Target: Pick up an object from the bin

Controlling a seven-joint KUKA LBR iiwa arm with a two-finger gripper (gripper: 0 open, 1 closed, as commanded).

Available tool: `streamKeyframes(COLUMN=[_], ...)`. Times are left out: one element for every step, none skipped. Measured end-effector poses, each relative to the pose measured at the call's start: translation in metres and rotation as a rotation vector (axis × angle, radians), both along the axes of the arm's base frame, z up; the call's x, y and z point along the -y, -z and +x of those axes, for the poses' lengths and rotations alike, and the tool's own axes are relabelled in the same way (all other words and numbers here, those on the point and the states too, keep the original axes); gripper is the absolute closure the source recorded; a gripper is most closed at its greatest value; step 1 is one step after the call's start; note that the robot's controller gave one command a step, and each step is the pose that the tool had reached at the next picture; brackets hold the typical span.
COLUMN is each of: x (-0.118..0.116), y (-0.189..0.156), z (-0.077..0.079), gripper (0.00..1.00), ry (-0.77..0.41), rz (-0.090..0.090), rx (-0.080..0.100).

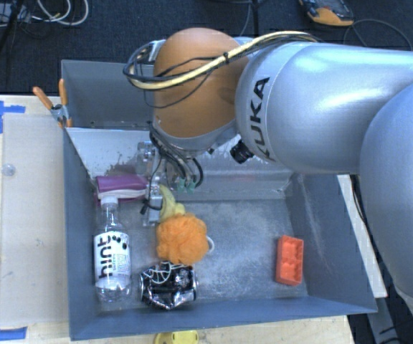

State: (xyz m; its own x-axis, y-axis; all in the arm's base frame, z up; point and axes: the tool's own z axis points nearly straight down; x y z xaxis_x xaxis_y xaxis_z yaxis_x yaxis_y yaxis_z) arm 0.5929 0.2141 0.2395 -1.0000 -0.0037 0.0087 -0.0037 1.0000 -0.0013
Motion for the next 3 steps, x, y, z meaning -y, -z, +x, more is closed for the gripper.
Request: streamKeyframes(x=[0.001,0.052,0.052], y=[-0.005,0.168,0.167], z=[0.001,-0.005,-0.004], gripper=[0.0,1.0,0.0], ry=[0.004,0.109,0.115], rz=[0.001,-0.002,-0.001], rx=[0.007,-0.005,-0.003])
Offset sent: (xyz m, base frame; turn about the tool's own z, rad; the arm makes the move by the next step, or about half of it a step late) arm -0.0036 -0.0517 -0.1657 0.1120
